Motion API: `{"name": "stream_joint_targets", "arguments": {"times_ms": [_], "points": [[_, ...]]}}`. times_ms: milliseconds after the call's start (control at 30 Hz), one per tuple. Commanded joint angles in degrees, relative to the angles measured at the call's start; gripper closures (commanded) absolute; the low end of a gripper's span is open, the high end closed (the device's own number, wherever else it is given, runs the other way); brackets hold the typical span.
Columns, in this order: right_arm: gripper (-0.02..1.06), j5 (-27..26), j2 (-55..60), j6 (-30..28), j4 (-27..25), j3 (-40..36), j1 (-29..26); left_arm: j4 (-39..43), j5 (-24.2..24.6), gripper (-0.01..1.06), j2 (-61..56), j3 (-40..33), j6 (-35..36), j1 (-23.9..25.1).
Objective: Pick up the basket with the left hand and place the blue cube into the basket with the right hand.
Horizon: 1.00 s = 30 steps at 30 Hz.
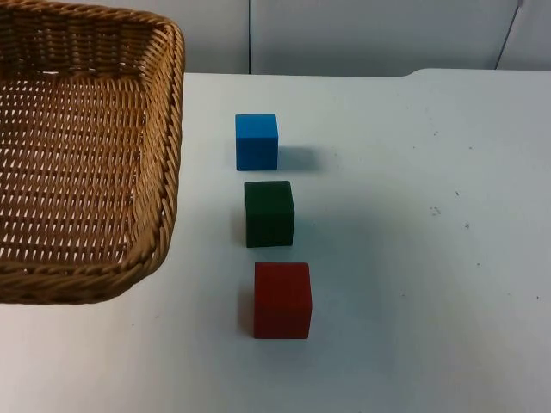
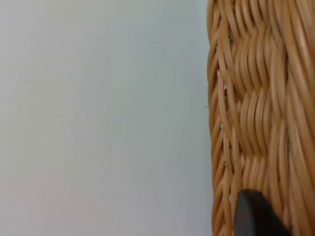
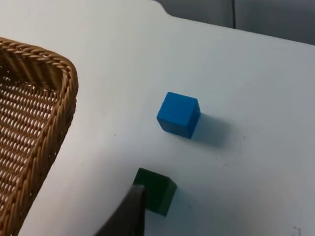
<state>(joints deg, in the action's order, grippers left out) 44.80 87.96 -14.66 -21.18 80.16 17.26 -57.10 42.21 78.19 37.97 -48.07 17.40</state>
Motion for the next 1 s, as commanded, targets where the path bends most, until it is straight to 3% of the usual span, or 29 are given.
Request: {"name": "stream_joint_targets", "arguments": {"times_ms": [0, 67, 233, 367, 500, 700, 767, 967], "points": [[0.00, -2.1, 5.4, 5.9, 3.9, 2.7, 3.2, -1.0, 0.4, 1.05, -0.6, -0.1, 0.0, 0.1], [0.00, -3.2, 10.4, 10.3, 7.7, 6.0, 6.2, -1.0, 0.4, 1.05, -0.6, -0.1, 0.0, 0.1], [0.00, -5.7, 17.5, 14.7, 10.5, 10.5, 10.9, -1.1, 0.4, 1.05, -0.6, -0.1, 0.0, 0.1], [0.00, -8.4, 27.0, 26.1, 18.4, 17.5, 15.8, -1.2, 0.4, 1.05, -0.6, -0.1, 0.0, 0.1], [0.01, -8.4, 31.8, 32.4, 21.6, 20.9, 16.8, -1.2, 0.1, 1.05, -0.6, -0.1, 0.0, 0.1], [0.04, -8.5, 36.9, 35.4, 22.9, 24.6, 17.0, -1.2, 0.1, 1.05, -0.6, -0.1, 0.0, 0.1], [0.05, -8.3, 39.8, 38.4, 25.7, 26.7, 17.0, -1.2, 0.1, 1.05, -0.5, -0.1, 0.0, 0.1], [0.05, -8.8, 43.3, 45.4, 29.4, 27.4, 17.0, -1.2, -0.3, 1.05, -0.4, -0.1, 0.0, 0.1]]}}
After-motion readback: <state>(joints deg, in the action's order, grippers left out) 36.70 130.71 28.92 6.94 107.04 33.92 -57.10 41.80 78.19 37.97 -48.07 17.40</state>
